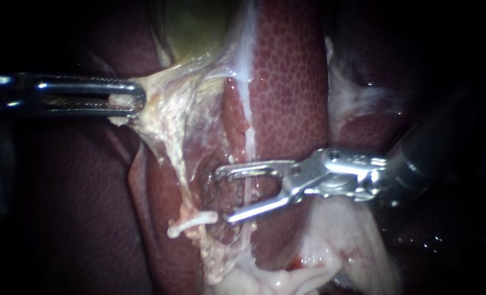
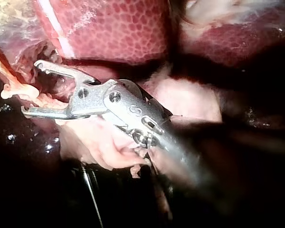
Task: Going back first clip left tube
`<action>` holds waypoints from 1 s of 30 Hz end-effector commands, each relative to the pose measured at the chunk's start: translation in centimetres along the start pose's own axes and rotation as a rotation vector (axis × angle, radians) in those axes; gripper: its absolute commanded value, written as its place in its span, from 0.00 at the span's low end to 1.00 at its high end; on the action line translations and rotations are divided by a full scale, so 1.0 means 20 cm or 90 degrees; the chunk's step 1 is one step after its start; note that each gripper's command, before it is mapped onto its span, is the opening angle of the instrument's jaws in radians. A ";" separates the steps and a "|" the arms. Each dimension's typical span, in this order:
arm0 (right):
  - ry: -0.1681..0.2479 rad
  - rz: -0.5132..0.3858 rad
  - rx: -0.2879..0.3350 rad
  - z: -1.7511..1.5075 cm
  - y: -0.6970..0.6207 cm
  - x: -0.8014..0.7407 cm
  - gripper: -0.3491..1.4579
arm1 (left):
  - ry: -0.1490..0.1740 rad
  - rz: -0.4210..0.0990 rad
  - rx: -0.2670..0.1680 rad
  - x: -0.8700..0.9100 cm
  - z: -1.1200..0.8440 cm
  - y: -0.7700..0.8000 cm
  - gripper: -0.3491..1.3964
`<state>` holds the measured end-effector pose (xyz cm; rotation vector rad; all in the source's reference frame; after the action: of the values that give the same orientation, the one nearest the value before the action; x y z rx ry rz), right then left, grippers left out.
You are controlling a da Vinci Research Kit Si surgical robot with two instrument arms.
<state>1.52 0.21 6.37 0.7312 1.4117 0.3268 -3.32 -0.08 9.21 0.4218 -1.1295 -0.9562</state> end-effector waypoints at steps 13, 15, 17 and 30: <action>-0.032 -0.031 -0.025 -0.034 -0.010 0.024 0.52 | 0.000 0.000 -0.001 0.001 0.002 0.000 0.00; -0.032 -0.031 -0.025 -0.035 -0.011 0.024 0.52 | 0.000 0.001 -0.001 0.001 0.002 0.001 0.00; -0.033 -0.031 -0.024 -0.035 -0.011 0.024 0.52 | -0.001 0.001 -0.002 0.002 0.003 0.001 0.00; -0.035 -0.036 -0.024 -0.036 -0.013 0.024 0.52 | 0.014 0.018 -0.011 0.025 0.029 0.021 0.00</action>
<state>0.85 0.50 5.84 0.6639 1.3691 0.2860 -3.65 -0.16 10.08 0.4023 -1.1051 -0.9319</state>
